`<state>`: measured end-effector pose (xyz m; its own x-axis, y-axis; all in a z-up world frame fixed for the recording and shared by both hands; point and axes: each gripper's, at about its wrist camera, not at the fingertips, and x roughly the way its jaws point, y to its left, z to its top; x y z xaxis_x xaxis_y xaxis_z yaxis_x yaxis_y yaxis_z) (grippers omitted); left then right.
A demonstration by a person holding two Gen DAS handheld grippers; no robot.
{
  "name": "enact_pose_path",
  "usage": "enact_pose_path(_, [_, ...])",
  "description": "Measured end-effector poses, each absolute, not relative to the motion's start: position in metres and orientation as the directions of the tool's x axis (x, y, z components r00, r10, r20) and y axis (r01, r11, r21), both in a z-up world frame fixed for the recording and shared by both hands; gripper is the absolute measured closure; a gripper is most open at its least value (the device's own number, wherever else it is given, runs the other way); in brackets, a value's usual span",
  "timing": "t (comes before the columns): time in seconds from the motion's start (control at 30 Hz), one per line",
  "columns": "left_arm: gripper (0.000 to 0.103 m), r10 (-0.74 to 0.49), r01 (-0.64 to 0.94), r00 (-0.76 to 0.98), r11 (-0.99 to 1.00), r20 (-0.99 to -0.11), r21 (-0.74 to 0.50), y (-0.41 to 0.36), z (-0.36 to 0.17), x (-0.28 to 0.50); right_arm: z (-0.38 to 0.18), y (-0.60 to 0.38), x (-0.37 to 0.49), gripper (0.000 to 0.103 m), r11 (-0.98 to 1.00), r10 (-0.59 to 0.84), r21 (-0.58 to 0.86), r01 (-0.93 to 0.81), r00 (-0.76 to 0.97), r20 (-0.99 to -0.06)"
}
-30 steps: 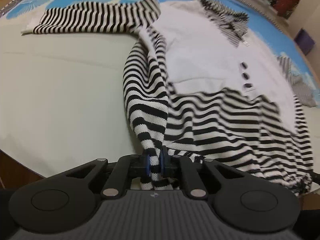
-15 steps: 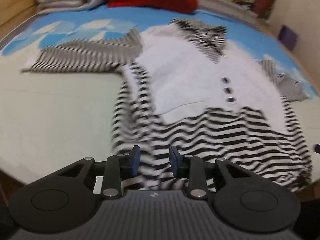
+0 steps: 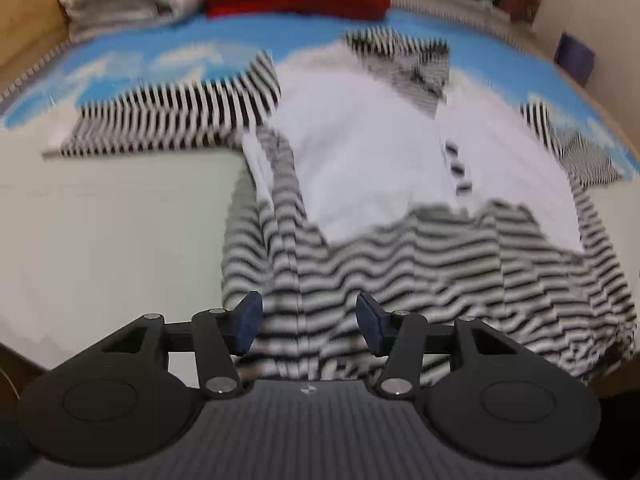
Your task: Fold small clothes
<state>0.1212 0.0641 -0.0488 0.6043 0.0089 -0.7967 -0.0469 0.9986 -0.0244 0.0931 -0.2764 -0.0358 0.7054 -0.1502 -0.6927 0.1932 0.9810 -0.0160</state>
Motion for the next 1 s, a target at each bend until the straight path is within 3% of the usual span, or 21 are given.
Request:
enact_pose_path(0.07, [0.041, 0.009, -0.047, 0.645, 0.999, -0.764, -0.028, 0.063, -0.043, 0.118, -0.026, -0.270, 0.086, 0.001, 0.987, -0.131, -0.012, 0.161, 0.750, -0.649])
enact_pose_path(0.13, [0.031, 0.024, -0.056, 0.683, 0.998, -0.730, -0.019, 0.063, -0.037, 0.115, -0.021, -0.267, 0.087, 0.001, 0.991, -0.102, 0.002, 0.134, 0.766, -0.635])
enact_pose_path(0.23, [0.029, 0.045, -0.060, 0.742, 0.998, -0.669, 0.001, 0.062, -0.028, 0.110, -0.018, -0.262, 0.087, 0.001, 0.997, -0.005, 0.053, 0.051, 0.768, -0.640])
enact_pose_path(0.33, [0.020, 0.075, -0.071, 0.786, 0.997, -0.614, 0.031, 0.061, -0.021, 0.105, -0.018, -0.256, 0.088, 0.001, 0.997, 0.019, 0.072, 0.037, 0.757, -0.653])
enact_pose_path(0.6, [0.019, 0.070, -0.068, 0.802, 0.997, -0.593, 0.026, 0.065, 0.000, 0.103, -0.008, -0.260, 0.089, 0.004, 0.985, -0.035, 0.110, 0.132, 0.782, -0.623])
enact_pose_path(0.8, [0.020, 0.054, -0.024, 0.863, 0.998, -0.503, 0.066, 0.067, 0.054, 0.117, 0.000, -0.269, 0.095, 0.012, 0.965, -0.036, 0.189, 0.182, 0.806, -0.591])
enact_pose_path(0.87, [0.022, 0.060, -0.023, 0.868, 0.996, -0.493, 0.082, 0.072, 0.061, 0.131, 0.004, -0.267, 0.095, 0.016, 0.963, -0.038, 0.199, 0.181, 0.824, -0.565])
enact_pose_path(0.93, [0.032, 0.065, -0.027, 0.863, 0.996, -0.501, 0.083, 0.081, 0.061, 0.149, 0.004, -0.263, 0.095, 0.018, 0.966, -0.047, 0.188, 0.180, 0.832, -0.553])
enact_pose_path(1.0, [0.047, 0.068, -0.027, 0.852, 0.996, -0.520, 0.086, 0.091, 0.057, 0.174, 0.001, -0.258, 0.096, 0.019, 0.970, -0.068, 0.158, 0.183, 0.834, -0.548])
